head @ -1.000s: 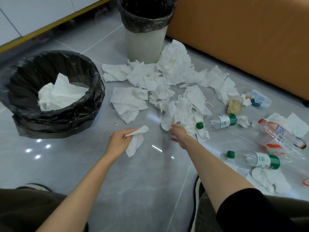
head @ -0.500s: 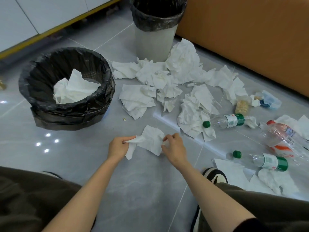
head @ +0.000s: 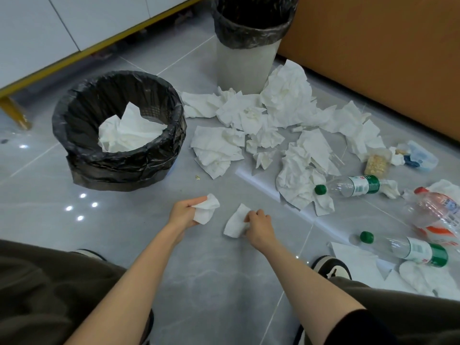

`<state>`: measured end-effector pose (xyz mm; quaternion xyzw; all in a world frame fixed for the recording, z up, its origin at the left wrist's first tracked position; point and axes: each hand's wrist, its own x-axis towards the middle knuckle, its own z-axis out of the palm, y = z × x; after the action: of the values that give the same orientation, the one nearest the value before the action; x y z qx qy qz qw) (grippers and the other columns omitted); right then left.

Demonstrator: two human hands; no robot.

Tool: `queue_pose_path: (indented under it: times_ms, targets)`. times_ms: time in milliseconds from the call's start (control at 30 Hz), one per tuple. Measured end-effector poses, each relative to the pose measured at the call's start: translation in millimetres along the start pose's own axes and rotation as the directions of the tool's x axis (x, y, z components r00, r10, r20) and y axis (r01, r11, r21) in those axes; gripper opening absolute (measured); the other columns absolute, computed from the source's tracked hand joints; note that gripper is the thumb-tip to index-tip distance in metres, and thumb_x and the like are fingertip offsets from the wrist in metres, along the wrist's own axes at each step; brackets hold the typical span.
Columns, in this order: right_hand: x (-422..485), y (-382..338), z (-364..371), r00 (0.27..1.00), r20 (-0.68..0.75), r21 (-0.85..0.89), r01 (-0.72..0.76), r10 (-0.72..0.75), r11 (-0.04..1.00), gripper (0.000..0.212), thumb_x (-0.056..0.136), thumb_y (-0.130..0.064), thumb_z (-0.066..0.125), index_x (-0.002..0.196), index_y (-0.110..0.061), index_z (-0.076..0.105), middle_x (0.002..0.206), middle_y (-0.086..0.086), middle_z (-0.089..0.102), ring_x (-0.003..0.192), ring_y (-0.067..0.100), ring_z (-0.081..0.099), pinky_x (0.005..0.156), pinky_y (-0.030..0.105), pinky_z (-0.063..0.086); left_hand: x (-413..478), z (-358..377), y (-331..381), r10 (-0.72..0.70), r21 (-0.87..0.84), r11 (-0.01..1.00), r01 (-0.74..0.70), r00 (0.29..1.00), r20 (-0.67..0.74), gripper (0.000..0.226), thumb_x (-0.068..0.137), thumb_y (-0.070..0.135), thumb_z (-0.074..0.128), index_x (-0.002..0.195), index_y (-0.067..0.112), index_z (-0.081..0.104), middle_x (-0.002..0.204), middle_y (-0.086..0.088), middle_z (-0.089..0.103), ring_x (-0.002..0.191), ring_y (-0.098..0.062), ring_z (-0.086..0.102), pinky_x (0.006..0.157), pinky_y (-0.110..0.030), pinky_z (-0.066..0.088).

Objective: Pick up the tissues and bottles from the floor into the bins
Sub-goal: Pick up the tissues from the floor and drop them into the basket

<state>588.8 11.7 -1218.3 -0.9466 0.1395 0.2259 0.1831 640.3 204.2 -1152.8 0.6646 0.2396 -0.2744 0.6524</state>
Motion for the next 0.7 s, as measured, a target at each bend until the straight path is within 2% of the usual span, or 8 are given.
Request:
queue_pose_path:
  times_ms: [67, 167, 267, 333, 400, 500, 633, 700]
  targets:
    - [3, 5, -2, 1.0, 0.024, 0.016, -0.012, 0.012, 1.0, 0.018, 0.081, -0.007, 0.059, 0.098, -0.003, 0.065, 0.109, 0.016, 0.061, 0.102, 0.033, 0.058, 0.078, 0.032, 0.044, 1, 2, 5, 0.006, 0.039, 0.999, -0.007, 0.999, 0.033, 0.027, 0.088, 0.012, 0.065, 0.114, 0.01, 0.068, 0.11, -0.006, 0.068, 0.095, -0.019, 0.064, 0.068, -0.022, 0.053]
    - [8, 3, -13, 0.991, 0.02, 0.332, -0.128, 0.129, 0.934, 0.007, 0.08, -0.011, 0.062, 0.077, -0.005, 0.065, 0.081, 0.01, 0.065, 0.081, 0.027, 0.061, 0.067, 0.028, 0.044, 4, 5, 19, 0.086, 0.074, 0.993, -0.09, 0.994, 0.06, 0.025, 0.089, 0.004, 0.06, 0.11, 0.014, 0.07, 0.113, -0.007, 0.068, 0.103, -0.022, 0.064, 0.081, -0.03, 0.053]
    - [17, -18, -44, 0.974, 0.015, 0.767, -0.157, 0.228, 0.622, 0.008, 0.076, -0.01, 0.066, 0.077, -0.002, 0.066, 0.075, 0.008, 0.061, 0.069, 0.017, 0.06, 0.079, 0.037, 0.057, 3, 5, 48, 0.233, 0.104, 0.966, -0.237, 0.971, 0.042, 0.041, 0.089, -0.008, 0.046, 0.107, 0.018, 0.071, 0.116, -0.007, 0.067, 0.104, -0.02, 0.063, 0.087, -0.03, 0.052]
    - [22, -41, -75, 0.986, 0.021, 0.893, -0.092, 0.165, 0.44, 0.006, 0.078, -0.006, 0.067, 0.076, -0.003, 0.063, 0.075, 0.008, 0.058, 0.07, 0.015, 0.059, 0.085, 0.033, 0.056, 0, 0, 76, 0.323, 0.091, 0.943, -0.321, 0.947, -0.002, 0.046, 0.087, -0.009, 0.045, 0.103, 0.024, 0.073, 0.117, -0.003, 0.066, 0.106, -0.015, 0.061, 0.095, -0.031, 0.05]
    - [25, -69, -108, 0.999, -0.01, 0.938, -0.009, 0.053, 0.346, 0.017, 0.08, -0.005, 0.068, 0.069, -0.007, 0.055, 0.068, 0.005, 0.049, 0.07, 0.015, 0.054, 0.085, 0.032, 0.054, -5, -9, 103, 0.404, 0.057, 0.914, -0.402, 0.913, -0.049, 0.049, 0.086, -0.008, 0.047, 0.094, 0.033, 0.074, 0.117, 0.003, 0.067, 0.109, -0.012, 0.061, 0.1, -0.034, 0.048]
    - [26, -114, -148, 0.995, -0.073, 0.943, 0.092, -0.072, 0.319, 0.024, 0.081, -0.004, 0.069, 0.063, -0.01, 0.054, 0.063, 0.001, 0.048, 0.069, 0.015, 0.052, 0.079, 0.026, 0.055, -15, -25, 137, 0.493, 0.009, 0.868, -0.497, 0.858, -0.144, 0.049, 0.088, -0.007, 0.042, 0.108, 0.027, 0.071, 0.118, 0.007, 0.065, 0.113, -0.008, 0.058, 0.103, -0.032, 0.046]
    - [33, -172, -179, 0.975, -0.157, 0.877, 0.211, -0.158, 0.432, 0.021, 0.083, -0.004, 0.065, 0.066, -0.008, 0.053, 0.067, 0.006, 0.046, 0.069, 0.014, 0.051, 0.076, 0.024, 0.057, -25, -53, 167, 0.533, 0.051, 0.838, -0.543, 0.794, -0.292, 0.042, 0.097, 0.001, 0.039, 0.127, 0.022, 0.06, 0.12, 0.012, 0.06, 0.106, -0.007, 0.054, 0.103, -0.029, 0.041]
    - [38, -202, -187, 0.961, -0.189, 0.848, 0.263, -0.201, 0.46, 0.016, 0.083, -0.002, 0.063, 0.07, -0.01, 0.057, 0.069, 0.004, 0.051, 0.07, 0.015, 0.054, 0.078, 0.029, 0.056, -23, -68, 174, 0.529, 0.087, 0.841, -0.535, 0.776, -0.344, 0.04, 0.099, 0.008, 0.042, 0.134, 0.024, 0.053, 0.135, 0.009, 0.052, 0.12, -0.011, 0.049, 0.109, -0.033, 0.037]
